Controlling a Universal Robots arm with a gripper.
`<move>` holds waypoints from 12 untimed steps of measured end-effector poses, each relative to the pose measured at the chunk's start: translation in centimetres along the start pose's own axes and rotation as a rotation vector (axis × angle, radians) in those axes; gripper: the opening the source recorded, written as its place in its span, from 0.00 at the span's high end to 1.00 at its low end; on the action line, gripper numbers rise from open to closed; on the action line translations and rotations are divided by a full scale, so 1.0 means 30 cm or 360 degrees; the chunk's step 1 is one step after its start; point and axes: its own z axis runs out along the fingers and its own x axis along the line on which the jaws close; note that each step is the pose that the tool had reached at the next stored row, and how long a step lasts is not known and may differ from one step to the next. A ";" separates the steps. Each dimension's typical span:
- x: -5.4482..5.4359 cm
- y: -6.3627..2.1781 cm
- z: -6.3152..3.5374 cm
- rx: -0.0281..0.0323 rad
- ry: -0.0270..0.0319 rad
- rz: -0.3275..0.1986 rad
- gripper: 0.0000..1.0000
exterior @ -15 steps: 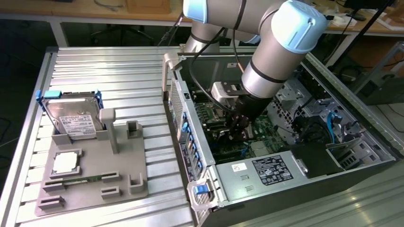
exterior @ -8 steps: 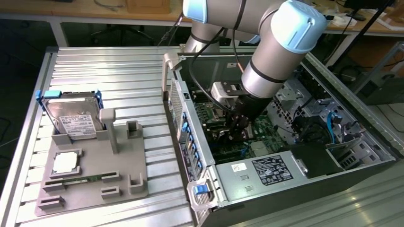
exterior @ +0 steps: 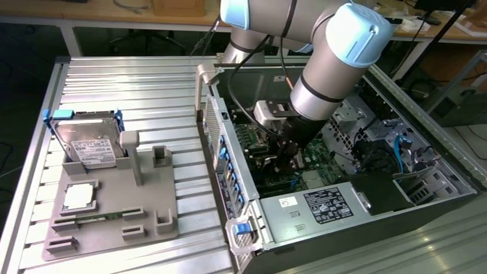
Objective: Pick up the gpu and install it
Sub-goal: 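Insert the gpu into the slot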
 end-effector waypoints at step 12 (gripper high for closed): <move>-0.001 0.006 -0.059 -0.00004 0.00011 0.0000 0.36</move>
